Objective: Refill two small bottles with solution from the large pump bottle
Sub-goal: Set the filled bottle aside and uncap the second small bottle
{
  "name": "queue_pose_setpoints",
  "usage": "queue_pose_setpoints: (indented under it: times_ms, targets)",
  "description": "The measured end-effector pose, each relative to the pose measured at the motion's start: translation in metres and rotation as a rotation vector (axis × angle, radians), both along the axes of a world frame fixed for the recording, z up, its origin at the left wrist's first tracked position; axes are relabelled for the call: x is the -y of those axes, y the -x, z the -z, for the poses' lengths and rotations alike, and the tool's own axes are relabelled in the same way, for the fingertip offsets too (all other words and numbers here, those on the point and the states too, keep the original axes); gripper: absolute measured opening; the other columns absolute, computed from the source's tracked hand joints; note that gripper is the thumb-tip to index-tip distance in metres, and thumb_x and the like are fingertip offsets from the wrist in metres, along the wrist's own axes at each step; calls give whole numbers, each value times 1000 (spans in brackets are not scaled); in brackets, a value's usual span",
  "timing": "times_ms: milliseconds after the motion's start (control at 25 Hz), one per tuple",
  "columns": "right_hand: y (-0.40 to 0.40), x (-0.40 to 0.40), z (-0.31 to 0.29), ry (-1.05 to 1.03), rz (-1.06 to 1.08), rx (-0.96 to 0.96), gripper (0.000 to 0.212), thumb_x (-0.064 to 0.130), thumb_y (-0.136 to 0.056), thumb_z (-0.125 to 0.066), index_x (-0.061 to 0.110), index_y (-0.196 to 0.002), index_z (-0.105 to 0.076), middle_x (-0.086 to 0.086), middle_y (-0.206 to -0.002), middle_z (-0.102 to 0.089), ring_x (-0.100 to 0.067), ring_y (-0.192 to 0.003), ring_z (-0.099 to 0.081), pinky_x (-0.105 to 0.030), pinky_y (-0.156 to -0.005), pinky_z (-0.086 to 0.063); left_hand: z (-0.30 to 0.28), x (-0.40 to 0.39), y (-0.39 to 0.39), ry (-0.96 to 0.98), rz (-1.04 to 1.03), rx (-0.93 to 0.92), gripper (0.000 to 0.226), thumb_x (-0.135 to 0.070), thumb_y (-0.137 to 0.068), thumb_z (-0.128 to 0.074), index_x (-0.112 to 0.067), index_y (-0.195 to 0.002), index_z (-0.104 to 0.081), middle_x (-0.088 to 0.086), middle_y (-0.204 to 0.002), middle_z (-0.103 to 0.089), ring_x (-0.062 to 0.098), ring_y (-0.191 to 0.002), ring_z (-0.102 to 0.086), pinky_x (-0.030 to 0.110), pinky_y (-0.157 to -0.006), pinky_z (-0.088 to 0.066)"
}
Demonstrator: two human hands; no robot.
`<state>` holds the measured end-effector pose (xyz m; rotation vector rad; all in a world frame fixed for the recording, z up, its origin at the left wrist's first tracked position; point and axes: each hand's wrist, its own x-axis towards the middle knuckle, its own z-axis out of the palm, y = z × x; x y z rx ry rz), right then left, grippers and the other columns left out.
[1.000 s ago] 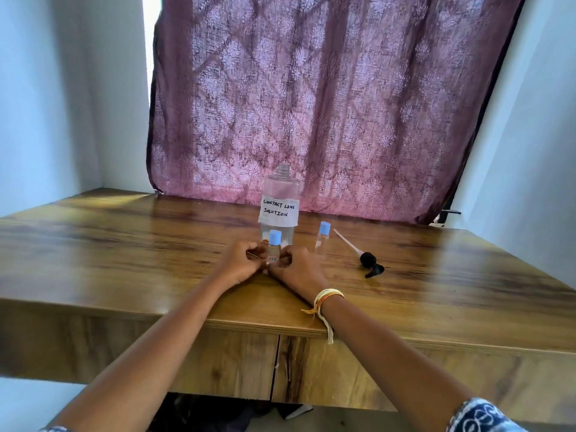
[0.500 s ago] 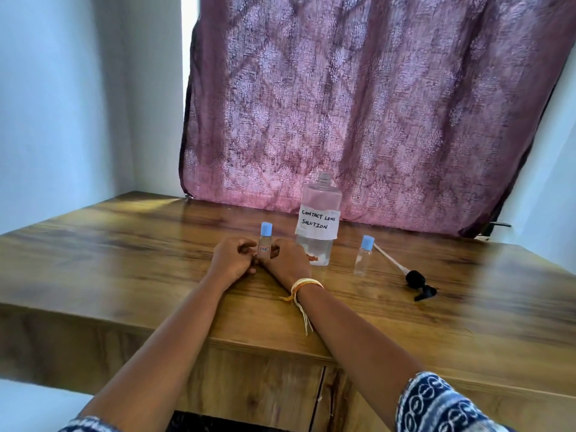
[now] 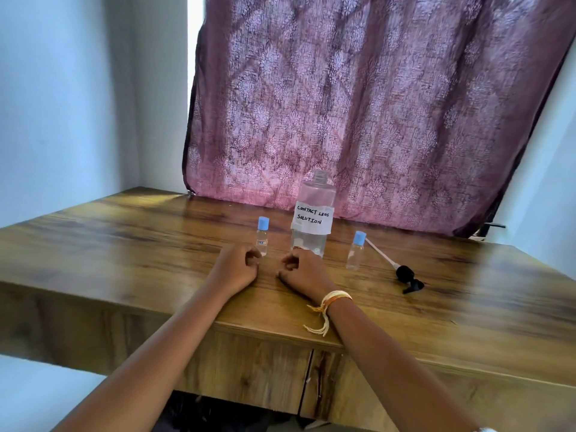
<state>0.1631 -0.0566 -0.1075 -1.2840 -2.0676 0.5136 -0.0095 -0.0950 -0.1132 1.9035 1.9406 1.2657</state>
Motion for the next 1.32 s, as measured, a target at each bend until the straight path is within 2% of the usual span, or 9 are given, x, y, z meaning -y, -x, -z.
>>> queue_pose_setpoints:
  times_ms: [240, 400, 520, 640, 800, 920, 1040, 1200, 1320]
  targets:
    - [-76, 12, -8, 12, 93, -43, 13, 10, -78, -70, 12, -90, -73, -1, -89, -71, -12, -86, -65, -20, -79, -51, -2, 10, -52, -31, 192, -10, 15, -10, -86, -62, -19, -96, -70, -6, -94, -68, 4, -86, -61, 17, -80, -48]
    - [-120, 12, -12, -5, 204, -121, 13, 8, -78, -70, 20, -77, -74, 2, -78, -73, -12, -78, -68, -21, -74, -54, -6, -8, -106, -27, 269, 58, 14, -11, -86, -63, -19, -95, -70, -9, -88, -65, -1, -78, -57, 13, -72, -45]
    - [-133, 3, -19, -76, 348, -245, 21, 9, -79, -66, 25, -66, -64, 8, -62, -66, -12, -62, -65, -24, -59, -53, -17, -25, -148, -37, 303, 79, 18, -13, -84, -64, -15, -101, -70, -6, -90, -67, 8, -84, -62, 14, -71, -48]
    - [-134, -13, -25, -199, 434, -262, 7, 20, -79, -62, 25, -75, -64, 12, -62, -63, -7, -60, -61, -28, -59, -51, -25, -46, -181, -75, 204, 104, 25, -17, -85, -65, -8, -108, -63, 3, -98, -65, 16, -90, -61, 23, -72, -48]
    - [-136, -39, -16, -275, 390, -312, 21, 35, -74, -64, 24, -92, -59, 13, -77, -63, -7, -69, -61, -27, -61, -51, -12, -67, -195, -66, 118, 117, 33, -23, -89, -61, -8, -115, -48, -2, -97, -45, 13, -89, -48, 20, -66, -36]
    - [-134, -51, -15, -274, 290, -306, 36, 42, -71, -71, 32, -103, -56, 17, -89, -59, -6, -78, -60, -23, -66, -51, -6, -80, -190, -10, 164, 142, 19, -26, -90, -58, -11, -101, -53, 3, -94, -59, 22, -90, -60, 28, -69, -41]
    - [-130, -54, -16, -181, 184, -351, 29, 46, -67, -77, 38, -89, -60, 11, -78, -66, 2, -71, -62, -14, -60, -48, -10, -82, -180, 35, 207, 161, 12, -23, -84, -66, -21, -86, -54, -10, -74, -55, 15, -76, -57, 21, -57, -37]
    - [-136, -52, -19, -179, 178, -406, 24, 35, -71, -82, 22, -85, -68, 12, -67, -62, 6, -58, -55, -8, -53, -41, -12, -78, -179, 18, 290, 187, 24, -26, -73, -77, -29, -89, -60, -20, -70, -56, -5, -66, -54, 8, -50, -37]
    - [-139, -46, -24, -113, 182, -440, 27, 28, -73, -82, 9, -88, -71, -4, -75, -70, -12, -67, -64, -28, -62, -54, -12, -76, -179, -15, 336, 277, 23, -29, -72, -80, -26, -93, -69, -18, -74, -64, -7, -68, -59, 2, -54, -41]
